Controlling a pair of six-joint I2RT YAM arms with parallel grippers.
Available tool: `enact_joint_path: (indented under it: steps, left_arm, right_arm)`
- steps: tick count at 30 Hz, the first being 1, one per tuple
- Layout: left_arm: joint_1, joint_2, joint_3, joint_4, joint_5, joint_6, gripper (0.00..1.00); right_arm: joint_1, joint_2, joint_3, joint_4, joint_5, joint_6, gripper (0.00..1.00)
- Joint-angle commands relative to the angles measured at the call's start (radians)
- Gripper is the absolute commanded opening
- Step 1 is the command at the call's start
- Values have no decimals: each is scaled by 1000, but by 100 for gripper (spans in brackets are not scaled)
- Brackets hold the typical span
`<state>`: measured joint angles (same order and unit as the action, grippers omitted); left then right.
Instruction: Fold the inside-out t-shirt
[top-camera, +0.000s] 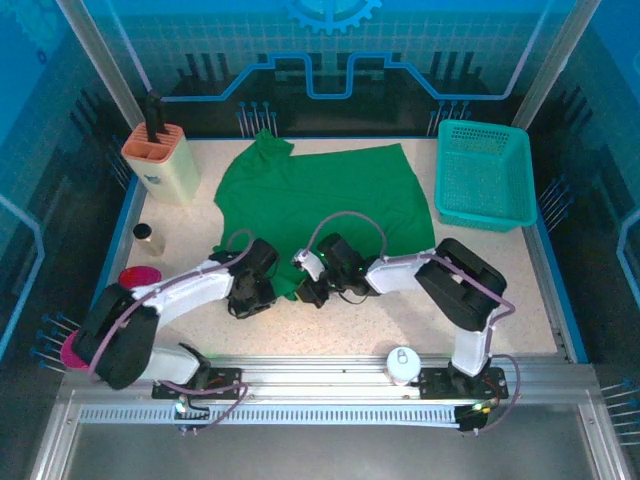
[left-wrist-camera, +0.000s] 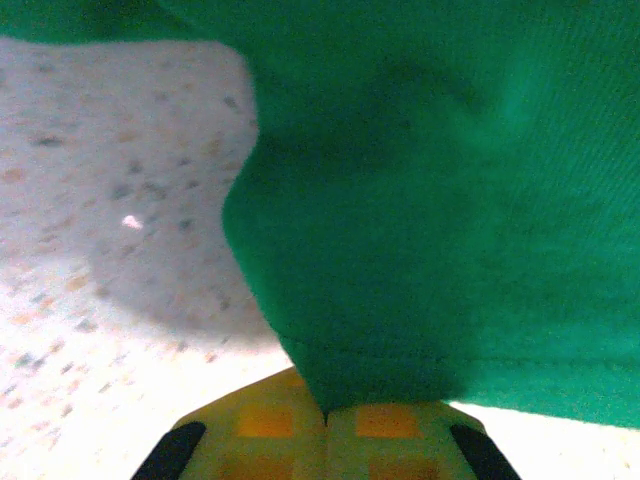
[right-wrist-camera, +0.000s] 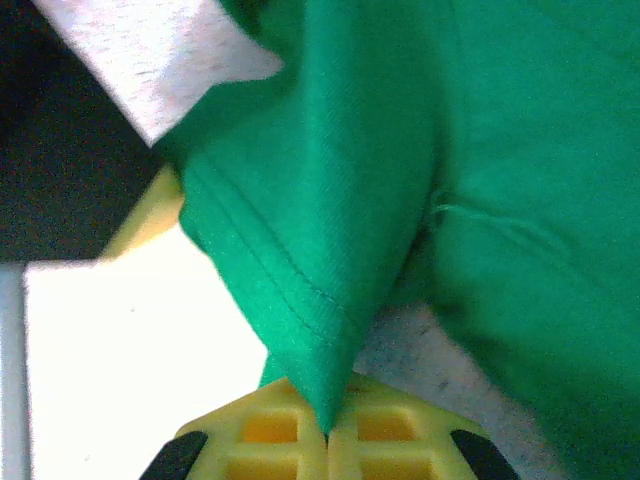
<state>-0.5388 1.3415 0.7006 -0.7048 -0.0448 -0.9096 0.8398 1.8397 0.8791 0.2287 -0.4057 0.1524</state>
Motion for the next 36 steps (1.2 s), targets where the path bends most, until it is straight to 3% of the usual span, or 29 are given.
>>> enact_joint_path:
  steps: [1,6,9,11,15,17,18,19,21,22,24,25,26,28,30,33,34,36]
  left_arm:
    - [0,-139,33,-231,-81,3,0]
    - [9,-356,7,-438,-168,-96,0]
    - [10,-459,-21,-482,-145,-161,0]
    - [10,-517,-71,-444,-46,-172,0]
    - [5,-605,-130,-475,54,-223,0]
    - [5,-647,-128,-497,41,-240,19]
    - [4,-664,-133,-481,46,-244,23]
    - [3,-669,-138,-455,61,-245,27]
    - [1,-650,-152,-382,111,-236,36]
    - [-3,-626,-155,-352,131,-240,40]
    - [-21,-577,-152,-297,141,-251,44]
    - [-29,-561,-146,-278,131,-251,45]
    - [-32,-544,-136,-263,109,-244,46]
    - [-32,-512,-121,-233,53,-225,49]
    - [-28,-454,-112,-200,11,-215,55]
    - [-11,-391,-145,-139,1,-269,52]
    - [14,-384,-172,-90,16,-281,50]
    - [99,-366,-224,12,68,-273,46]
  right_arm:
    - [29,-120,-65,68,-103,-156,0]
    - [151,-152,-18,-215,35,-522,1]
    - [220,-92,40,-306,163,-612,27]
    - [227,-98,36,-302,127,-588,31]
    - [177,-236,-110,-145,3,-430,43]
    - [119,-333,-196,-66,-21,-329,46]
    - [83,-387,-242,-30,6,-259,48]
    - [49,-432,-273,-14,53,-198,50]
    - [-26,-524,-305,-59,238,-46,67]
    - [-72,-562,-297,-136,373,64,72]
    - [-199,-620,-247,-376,551,310,69]
    - [-263,-634,-226,-470,560,400,64]
    - [-328,-647,-209,-556,559,505,58]
    - [-403,-677,-213,-644,549,646,56]
    - [-401,-695,-234,-592,470,635,48]
    - [-288,-626,-229,-312,106,416,45]
    - [-205,-575,-196,-267,28,300,47]
    - [-36,-471,-130,-262,-4,38,53]
